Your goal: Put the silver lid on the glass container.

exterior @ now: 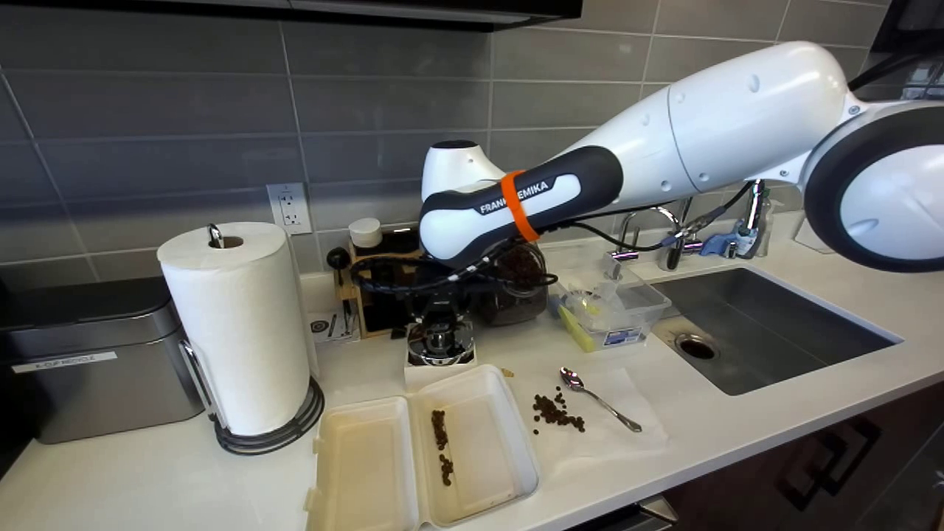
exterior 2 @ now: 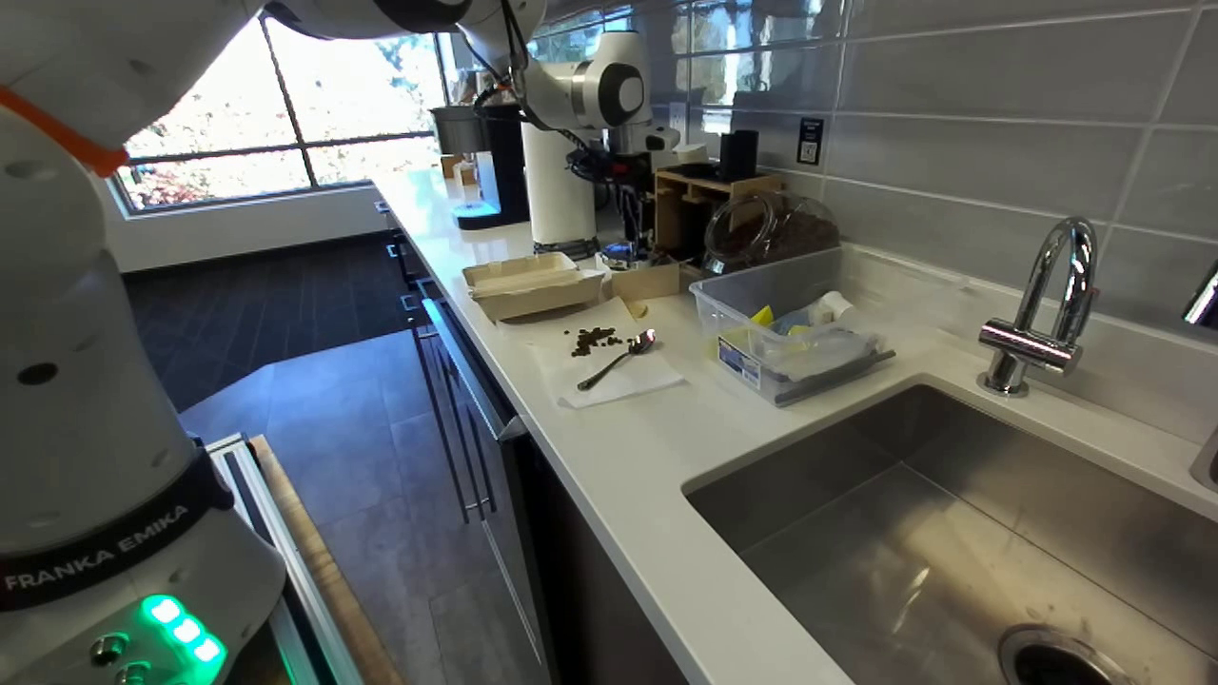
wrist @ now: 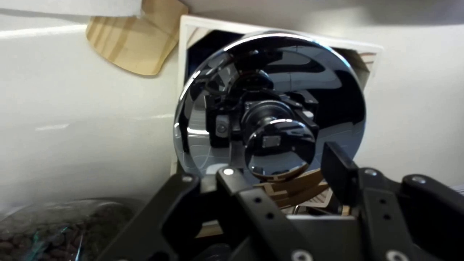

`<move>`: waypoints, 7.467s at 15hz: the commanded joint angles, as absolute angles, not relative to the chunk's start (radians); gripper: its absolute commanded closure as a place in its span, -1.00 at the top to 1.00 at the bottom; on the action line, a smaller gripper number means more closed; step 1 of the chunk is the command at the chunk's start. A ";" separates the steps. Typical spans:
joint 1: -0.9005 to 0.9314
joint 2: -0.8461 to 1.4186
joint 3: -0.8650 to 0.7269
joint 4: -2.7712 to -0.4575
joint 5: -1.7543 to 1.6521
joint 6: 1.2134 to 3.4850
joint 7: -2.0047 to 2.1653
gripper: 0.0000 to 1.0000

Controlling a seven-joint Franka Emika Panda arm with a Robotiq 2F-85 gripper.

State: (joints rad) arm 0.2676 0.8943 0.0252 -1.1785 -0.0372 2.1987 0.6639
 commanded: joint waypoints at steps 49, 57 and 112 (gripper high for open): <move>0.486 0.425 -0.511 -1.993 -0.623 3.109 1.175 -0.58; 0.478 0.475 -0.543 -2.005 -0.596 3.186 1.161 -0.58; 0.531 0.674 -0.661 -1.953 -0.526 3.416 1.187 -0.58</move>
State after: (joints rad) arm 0.5302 0.6080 -0.6369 -1.9939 -0.5572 3.3840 1.1737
